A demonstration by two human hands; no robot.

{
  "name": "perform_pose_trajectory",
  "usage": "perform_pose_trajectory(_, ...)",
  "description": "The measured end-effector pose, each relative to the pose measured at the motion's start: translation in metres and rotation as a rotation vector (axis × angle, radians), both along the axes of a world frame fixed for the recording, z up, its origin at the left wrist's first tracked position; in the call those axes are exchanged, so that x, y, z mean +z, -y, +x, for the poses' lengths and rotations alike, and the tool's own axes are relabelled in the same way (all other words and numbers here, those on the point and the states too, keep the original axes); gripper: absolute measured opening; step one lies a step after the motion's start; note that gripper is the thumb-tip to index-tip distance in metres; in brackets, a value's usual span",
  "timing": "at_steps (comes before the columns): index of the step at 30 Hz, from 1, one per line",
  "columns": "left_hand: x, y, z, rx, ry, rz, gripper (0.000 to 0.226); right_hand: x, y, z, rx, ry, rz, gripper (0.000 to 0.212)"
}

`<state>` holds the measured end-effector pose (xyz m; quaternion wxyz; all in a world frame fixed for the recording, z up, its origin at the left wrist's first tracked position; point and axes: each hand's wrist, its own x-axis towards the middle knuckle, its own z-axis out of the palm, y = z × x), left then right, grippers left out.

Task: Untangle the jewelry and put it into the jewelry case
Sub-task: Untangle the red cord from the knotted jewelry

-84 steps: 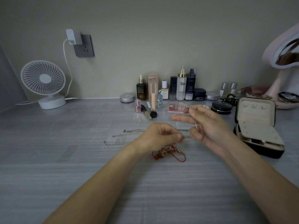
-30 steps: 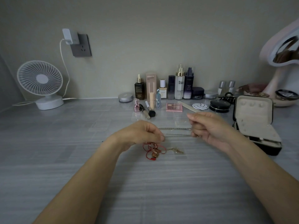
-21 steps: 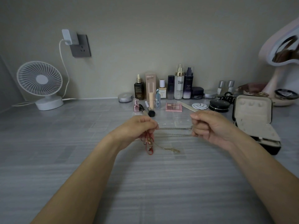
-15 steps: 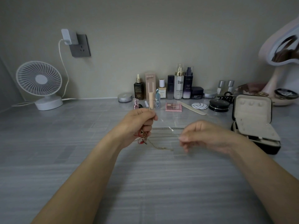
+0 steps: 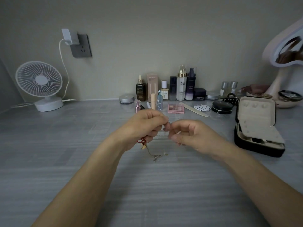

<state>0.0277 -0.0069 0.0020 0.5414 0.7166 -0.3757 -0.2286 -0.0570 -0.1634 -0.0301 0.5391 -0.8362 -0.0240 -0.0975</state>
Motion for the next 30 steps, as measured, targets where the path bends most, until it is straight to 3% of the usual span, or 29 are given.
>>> perform_pose_trajectory(4, 0.002, -0.001, 0.000, -0.008, -0.007, -0.017, 0.032, -0.001, -0.003, 0.001, 0.049, -0.003, -0.018, 0.025)
perform_pose_trajectory(12, 0.002, -0.003, 0.006, -0.009, -0.046, -0.037, 0.028, 0.005, -0.002, -0.001, -0.046, 0.087, 0.181, 0.005)
perform_pose_trajectory(18, 0.000, -0.006, 0.012, 0.056, -0.047, -0.032, 0.024, 0.013, 0.008, -0.005, -0.170, 0.140, 0.324, 0.016)
perform_pose_trajectory(30, 0.000, -0.012, 0.021, 0.095, -0.067, -0.004, 0.021, 0.014, 0.019, -0.006, -0.143, 0.088, 0.349, 0.011)
